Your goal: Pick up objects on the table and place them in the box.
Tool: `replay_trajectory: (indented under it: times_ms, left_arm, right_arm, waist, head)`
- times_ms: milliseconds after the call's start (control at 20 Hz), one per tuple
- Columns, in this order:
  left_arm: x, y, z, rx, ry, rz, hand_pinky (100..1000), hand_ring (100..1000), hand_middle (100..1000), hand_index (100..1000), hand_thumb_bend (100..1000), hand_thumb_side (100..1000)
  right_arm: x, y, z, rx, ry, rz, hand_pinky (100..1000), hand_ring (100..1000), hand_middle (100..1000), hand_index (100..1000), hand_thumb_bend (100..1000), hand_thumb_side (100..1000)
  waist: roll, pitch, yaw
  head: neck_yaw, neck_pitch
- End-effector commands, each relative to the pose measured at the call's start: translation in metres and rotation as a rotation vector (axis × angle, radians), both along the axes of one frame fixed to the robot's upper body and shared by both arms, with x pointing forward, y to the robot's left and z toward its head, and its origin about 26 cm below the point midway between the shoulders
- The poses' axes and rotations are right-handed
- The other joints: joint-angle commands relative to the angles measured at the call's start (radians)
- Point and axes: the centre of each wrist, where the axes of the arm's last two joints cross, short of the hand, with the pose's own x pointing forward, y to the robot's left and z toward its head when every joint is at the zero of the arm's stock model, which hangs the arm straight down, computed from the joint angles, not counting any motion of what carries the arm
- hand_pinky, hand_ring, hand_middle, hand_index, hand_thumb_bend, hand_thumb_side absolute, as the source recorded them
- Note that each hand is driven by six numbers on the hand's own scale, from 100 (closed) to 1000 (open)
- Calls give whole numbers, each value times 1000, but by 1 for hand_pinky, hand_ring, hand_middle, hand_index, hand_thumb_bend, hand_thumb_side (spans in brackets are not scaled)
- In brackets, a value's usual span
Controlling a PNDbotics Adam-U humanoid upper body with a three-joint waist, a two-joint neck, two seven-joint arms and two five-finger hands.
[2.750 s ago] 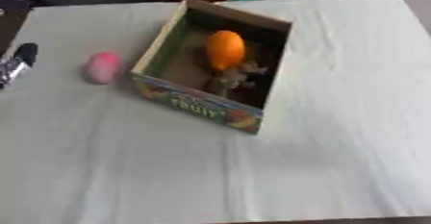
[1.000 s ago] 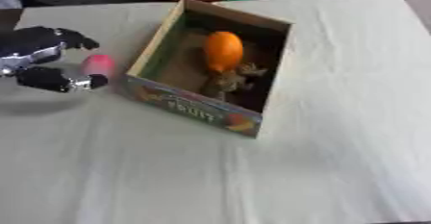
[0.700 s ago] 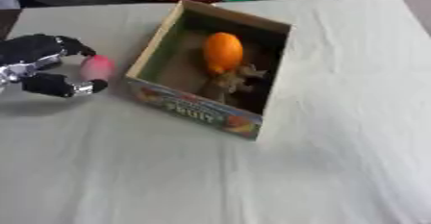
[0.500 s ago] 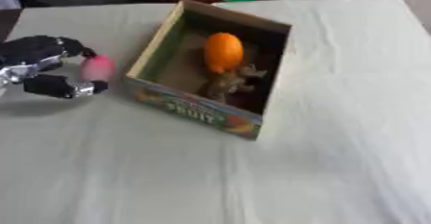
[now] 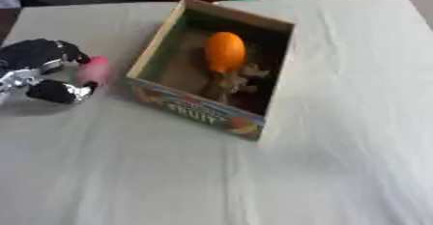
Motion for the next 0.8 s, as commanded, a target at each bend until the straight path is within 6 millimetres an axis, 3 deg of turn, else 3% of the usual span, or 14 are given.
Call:
replay_trajectory:
  times_ms: [50,400,500,650,800]
  left_arm:
    - [1,2,10,32,-68,26,560,791,743,860,163,624]
    - [6,2,5,58,-146,56,534,768,713,832,161,546]
    - [8,3,3,60,-159,63,520,752,693,812,202,435]
    - [10,3,0,54,-166,71,505,735,667,781,226,394]
    - [12,4,-1,38,-194,80,466,671,584,692,134,248]
  right_arm:
    - [-3,2,9,-19,-28,18,747,1000,617,816,100,817]
    - [-3,3,8,-24,-23,33,749,1000,614,815,100,823]
    - [-3,3,8,-23,-22,35,749,1000,613,814,100,826]
    - [-3,3,9,-19,-20,36,749,1000,612,814,100,828]
    - [-3,3,7,-20,-14,35,750,1000,611,813,100,832]
  waist:
    - [-2,-15,-5]
    - [-3,-4,-12]
    - [-2,0,-15]
    - [-2,5,-18]
    - [-2,8,-19]
  head:
    - [6,-16]
    - [12,-27]
    - [14,-31]
    - [16,-33]
    - [17,-33]
